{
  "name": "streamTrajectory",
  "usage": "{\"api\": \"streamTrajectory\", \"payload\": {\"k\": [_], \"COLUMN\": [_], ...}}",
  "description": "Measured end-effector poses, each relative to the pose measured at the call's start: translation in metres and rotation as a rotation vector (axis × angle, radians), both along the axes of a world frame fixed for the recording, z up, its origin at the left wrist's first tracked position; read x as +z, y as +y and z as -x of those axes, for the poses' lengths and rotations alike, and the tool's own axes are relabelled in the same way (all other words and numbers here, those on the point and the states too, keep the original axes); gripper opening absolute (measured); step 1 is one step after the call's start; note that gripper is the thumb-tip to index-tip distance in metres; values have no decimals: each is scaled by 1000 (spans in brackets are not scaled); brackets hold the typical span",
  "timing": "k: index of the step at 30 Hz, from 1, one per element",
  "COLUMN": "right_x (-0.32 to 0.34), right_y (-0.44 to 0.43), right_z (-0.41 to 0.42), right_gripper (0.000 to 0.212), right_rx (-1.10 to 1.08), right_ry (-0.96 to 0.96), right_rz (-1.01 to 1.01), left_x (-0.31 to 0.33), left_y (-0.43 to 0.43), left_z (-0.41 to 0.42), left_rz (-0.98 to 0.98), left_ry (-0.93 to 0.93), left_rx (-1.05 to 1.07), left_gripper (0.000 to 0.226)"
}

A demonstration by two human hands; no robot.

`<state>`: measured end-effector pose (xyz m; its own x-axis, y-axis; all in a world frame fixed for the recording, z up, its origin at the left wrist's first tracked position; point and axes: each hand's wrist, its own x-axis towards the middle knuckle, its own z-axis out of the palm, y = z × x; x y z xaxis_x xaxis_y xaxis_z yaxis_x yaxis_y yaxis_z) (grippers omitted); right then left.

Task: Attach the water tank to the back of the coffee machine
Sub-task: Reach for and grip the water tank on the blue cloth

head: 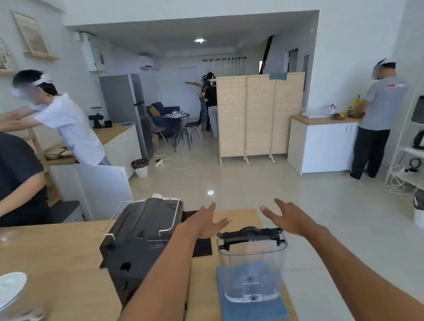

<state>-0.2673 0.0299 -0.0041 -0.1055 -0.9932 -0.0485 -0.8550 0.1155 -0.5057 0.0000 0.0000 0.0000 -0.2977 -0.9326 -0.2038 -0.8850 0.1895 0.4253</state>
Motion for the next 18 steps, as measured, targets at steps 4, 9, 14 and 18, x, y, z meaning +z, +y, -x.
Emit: {"api": "streamTrajectory", "payload": {"k": [4,9,14,18], "right_x": [-26,-44,-53,-56], "right_y": [6,5,6,12], "right_z": [3,10,12,10], "right_gripper": [105,109,107,94], "right_rx": [-13,-13,-18,-5], "right_ry": [-47,-78,-167,-329], "right_rz": [-63,-68,-89,-59], "left_x": [-29,-53,-65,-72], "left_y": [14,21,27,27], "left_z": [12,28,38,40], "left_rz": [-80,-248,-256,-220], "left_ry": [117,405,578,677], "left_rx": [109,265,378,423], "left_gripper": [98,103,84,87]}}
